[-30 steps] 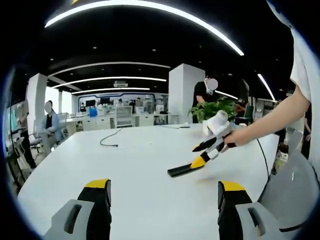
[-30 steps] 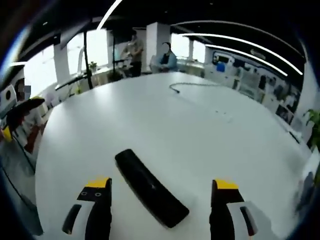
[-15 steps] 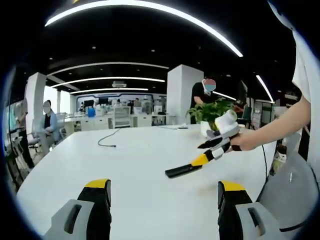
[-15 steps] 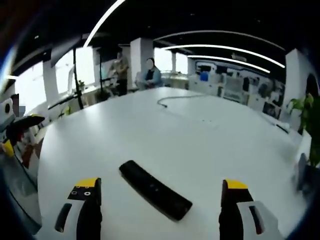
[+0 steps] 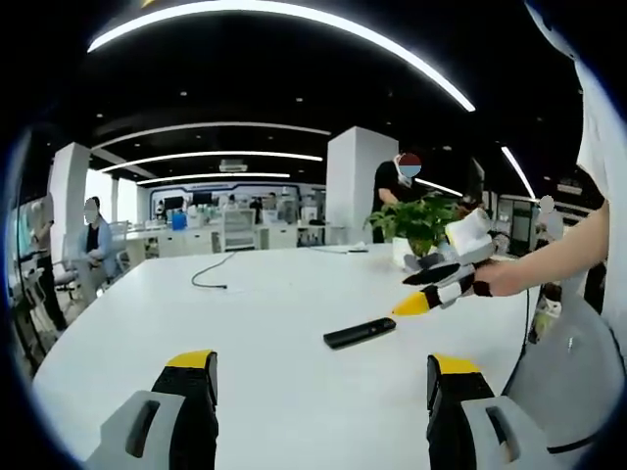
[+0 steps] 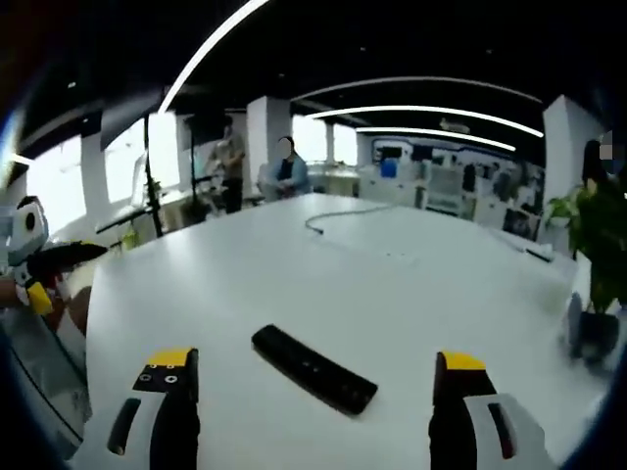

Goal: Press the specified remote control buttons in sequence, fully releasing each button before pressing the next.

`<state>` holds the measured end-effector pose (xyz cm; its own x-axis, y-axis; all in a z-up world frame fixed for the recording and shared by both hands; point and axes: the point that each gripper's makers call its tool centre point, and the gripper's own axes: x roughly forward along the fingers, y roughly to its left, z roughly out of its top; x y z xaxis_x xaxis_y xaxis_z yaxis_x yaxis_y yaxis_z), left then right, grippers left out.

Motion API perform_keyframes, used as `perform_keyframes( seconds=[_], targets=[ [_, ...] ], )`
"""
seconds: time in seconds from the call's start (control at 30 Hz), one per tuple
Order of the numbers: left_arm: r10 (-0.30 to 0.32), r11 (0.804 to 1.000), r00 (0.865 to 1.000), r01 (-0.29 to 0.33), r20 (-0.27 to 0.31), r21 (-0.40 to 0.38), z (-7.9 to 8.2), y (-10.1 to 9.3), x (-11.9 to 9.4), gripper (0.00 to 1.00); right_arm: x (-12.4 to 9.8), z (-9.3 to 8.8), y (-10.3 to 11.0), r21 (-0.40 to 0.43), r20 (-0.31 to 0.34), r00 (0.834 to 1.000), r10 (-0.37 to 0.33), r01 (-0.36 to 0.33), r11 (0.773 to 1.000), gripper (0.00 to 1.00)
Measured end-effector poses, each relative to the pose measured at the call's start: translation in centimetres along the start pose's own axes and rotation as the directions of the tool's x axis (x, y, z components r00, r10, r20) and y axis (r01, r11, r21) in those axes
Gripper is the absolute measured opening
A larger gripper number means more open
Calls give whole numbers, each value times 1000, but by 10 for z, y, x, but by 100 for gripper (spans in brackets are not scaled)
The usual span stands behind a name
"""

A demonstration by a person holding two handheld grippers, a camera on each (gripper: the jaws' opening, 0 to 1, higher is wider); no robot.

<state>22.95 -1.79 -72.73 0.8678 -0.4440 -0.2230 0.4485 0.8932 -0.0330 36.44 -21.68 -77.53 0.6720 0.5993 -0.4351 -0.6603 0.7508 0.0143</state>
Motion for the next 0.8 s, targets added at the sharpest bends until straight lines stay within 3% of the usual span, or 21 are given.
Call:
perform_keyframes(
  seconds=[0.27, 0.5, 0.8],
  targets=[
    [5, 1000, 1000, -5, 1, 4, 0, 0, 0, 91, -17, 0, 6, 24, 34, 999, -24, 23, 999, 99],
    [1, 1000, 1000, -1, -3, 3, -1, 0, 1, 91, -24, 1, 14, -77, 24, 1000, -14, 16, 997, 99],
    [5, 1000, 1000, -5, 3, -5, 0, 1, 1, 91, -32, 16, 25, -123, 63, 998, 7, 1, 992, 99]
  ],
)
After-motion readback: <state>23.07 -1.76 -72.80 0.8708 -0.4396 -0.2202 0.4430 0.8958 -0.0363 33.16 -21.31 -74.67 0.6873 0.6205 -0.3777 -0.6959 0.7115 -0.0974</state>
